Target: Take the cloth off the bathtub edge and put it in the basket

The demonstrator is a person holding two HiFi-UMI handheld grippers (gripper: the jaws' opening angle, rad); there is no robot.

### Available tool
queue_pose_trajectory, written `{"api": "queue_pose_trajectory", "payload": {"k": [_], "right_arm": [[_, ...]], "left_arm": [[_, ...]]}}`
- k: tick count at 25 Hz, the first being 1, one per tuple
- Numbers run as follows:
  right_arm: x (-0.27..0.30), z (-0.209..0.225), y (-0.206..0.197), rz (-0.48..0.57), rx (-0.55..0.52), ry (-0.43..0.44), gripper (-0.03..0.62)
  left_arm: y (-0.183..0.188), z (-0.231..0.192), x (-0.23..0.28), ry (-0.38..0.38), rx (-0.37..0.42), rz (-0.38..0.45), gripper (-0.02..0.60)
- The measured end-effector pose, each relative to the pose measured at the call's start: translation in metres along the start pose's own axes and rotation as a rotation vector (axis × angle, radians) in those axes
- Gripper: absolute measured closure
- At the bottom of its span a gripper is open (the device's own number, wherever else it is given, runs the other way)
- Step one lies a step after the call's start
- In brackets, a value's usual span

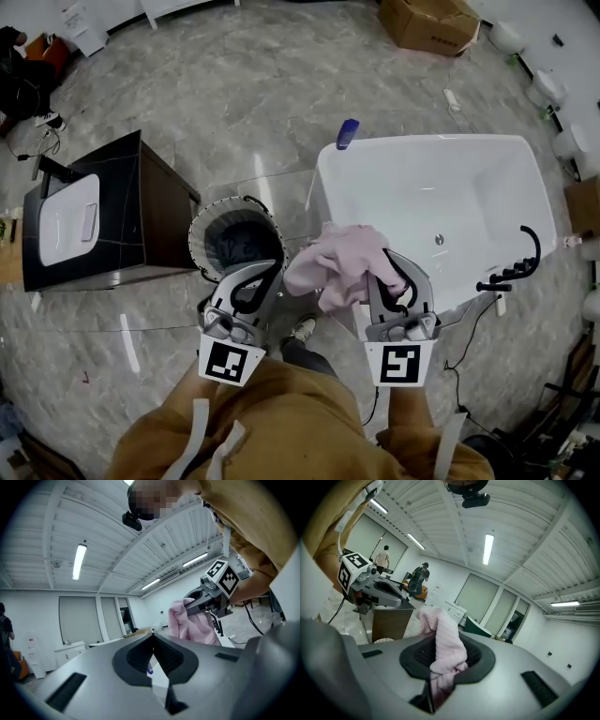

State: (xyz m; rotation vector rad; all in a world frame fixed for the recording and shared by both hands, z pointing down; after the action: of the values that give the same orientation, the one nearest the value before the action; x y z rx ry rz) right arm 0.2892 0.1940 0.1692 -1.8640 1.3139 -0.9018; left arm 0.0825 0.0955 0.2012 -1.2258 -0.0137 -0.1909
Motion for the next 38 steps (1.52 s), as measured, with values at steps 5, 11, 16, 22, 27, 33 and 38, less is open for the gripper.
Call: {"api": "queue_pose_trajectory", "payload": {"k": [5,11,16,22,27,33,38], "right_arm": [[0.003,0.001,0.006,0.026,-0.007,0.042,0.515],[0.018,-0.009,0.028,0.131,0.031,0.128,0.516],[0.034,-0.029,0.055,0.218,0.084,0.197,0.516],[0.045,-0.063,0.103,0.304,0.084,0.254,0.516],[0.042,-0.109,0.144,0.322,0.034,0.291,0.516],[0.034,-0.142,0.185,0.316,0.006,0.236,0.516],[0.03,-0.157,0.199,0.301,0.02,0.193,0.516]], "left_arm": [[0.003,0.0,-0.008,0.05,0.009,-0.025,0.575],[0.003,0.002,-0.041,0.168,-0.005,-0.098,0.575],[0.004,0.004,-0.089,0.289,-0.014,-0.172,0.575],[0.002,-0.001,-0.153,0.413,-0.027,-0.191,0.575],[-0.011,-0.011,-0.21,0.462,-0.047,-0.17,0.575],[-0.024,-0.033,-0.259,0.438,-0.047,-0.122,0.575],[-0.037,-0.05,-0.267,0.384,-0.046,-0.096,0.575]]}}
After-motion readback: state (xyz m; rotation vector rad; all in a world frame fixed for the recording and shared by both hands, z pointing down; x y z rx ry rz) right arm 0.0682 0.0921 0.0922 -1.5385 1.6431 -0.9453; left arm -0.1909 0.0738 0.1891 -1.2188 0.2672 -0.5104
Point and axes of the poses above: the fingertips, and each gripper's own axes: x forward along the fingers, z to its right, y out of its top, the point moved 9 cm from there along -x, backward along the fingers, and after that the axes turned 13 degrees about -y, right-handed, at the moved point
